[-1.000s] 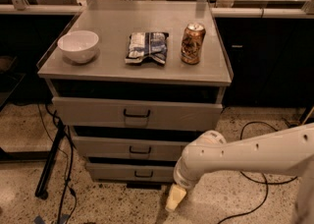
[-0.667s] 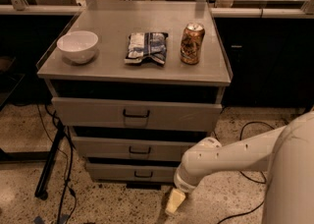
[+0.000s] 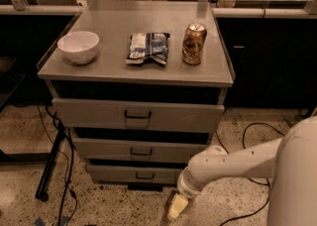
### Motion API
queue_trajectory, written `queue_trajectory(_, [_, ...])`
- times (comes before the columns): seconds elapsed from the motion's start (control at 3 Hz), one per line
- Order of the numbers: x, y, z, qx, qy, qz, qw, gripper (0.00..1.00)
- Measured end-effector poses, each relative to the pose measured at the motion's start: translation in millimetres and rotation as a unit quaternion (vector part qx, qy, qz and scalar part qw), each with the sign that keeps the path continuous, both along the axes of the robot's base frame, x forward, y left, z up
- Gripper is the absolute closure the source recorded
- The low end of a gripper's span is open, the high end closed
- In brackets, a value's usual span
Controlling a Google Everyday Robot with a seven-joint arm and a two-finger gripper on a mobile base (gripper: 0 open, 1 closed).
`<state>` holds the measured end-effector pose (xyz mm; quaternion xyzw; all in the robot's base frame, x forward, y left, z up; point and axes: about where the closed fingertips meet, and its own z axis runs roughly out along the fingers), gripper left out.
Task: Open bottom drawer
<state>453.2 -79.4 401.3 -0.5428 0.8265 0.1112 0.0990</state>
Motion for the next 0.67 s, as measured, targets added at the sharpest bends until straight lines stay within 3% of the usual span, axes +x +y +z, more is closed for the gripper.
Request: queue_trajectory(0.67, [14, 16, -68, 0.081, 0.007, 0.016, 0.9966, 0.0])
